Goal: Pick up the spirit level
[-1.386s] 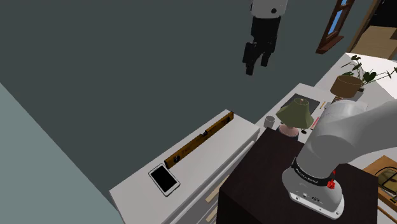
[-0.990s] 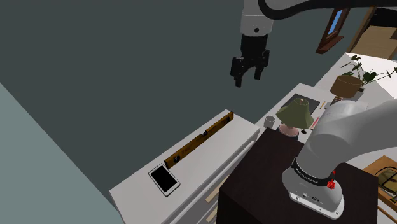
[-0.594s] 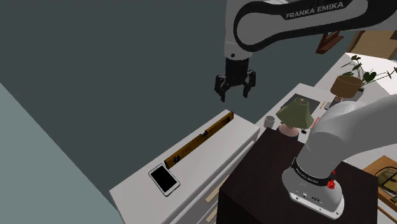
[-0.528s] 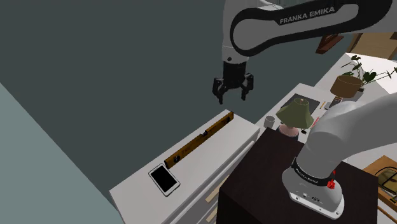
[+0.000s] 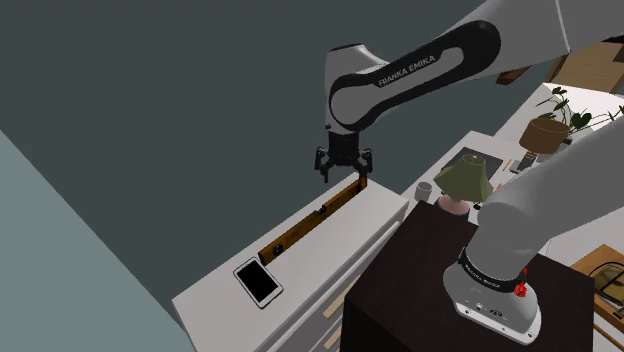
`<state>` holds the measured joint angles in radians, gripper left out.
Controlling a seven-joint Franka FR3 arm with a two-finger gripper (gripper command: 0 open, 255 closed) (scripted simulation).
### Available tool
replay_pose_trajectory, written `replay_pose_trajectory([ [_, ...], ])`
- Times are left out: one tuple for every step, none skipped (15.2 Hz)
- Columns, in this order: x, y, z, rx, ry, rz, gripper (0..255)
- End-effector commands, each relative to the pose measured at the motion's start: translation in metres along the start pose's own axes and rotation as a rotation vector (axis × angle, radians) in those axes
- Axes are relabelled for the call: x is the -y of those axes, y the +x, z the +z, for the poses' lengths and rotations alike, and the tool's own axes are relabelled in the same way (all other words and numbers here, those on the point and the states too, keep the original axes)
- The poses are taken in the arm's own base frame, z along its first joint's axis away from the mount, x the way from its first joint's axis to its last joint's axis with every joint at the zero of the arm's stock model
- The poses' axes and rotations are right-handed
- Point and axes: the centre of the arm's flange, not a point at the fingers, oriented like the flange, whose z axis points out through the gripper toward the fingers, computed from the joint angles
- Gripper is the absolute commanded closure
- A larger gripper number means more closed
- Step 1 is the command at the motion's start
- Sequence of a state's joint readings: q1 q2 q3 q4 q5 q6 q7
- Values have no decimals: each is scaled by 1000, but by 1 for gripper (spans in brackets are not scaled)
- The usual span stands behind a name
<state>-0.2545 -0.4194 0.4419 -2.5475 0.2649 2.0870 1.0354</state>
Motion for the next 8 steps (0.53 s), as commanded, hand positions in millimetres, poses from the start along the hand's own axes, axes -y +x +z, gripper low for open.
replay_pose_trajectory([
  [12, 5, 21, 9, 5, 107, 0],
  [18, 10, 32, 13, 6, 157, 0],
  [24, 14, 43, 18, 7, 206, 0],
  [30, 19, 54, 22, 8, 256, 0],
  [35, 24, 66, 26, 9, 306, 0],
  [40, 29, 77, 31, 10, 355, 0],
  [45, 34, 88, 35, 10, 405, 0],
  [50, 40, 99, 40, 11, 455, 0],
])
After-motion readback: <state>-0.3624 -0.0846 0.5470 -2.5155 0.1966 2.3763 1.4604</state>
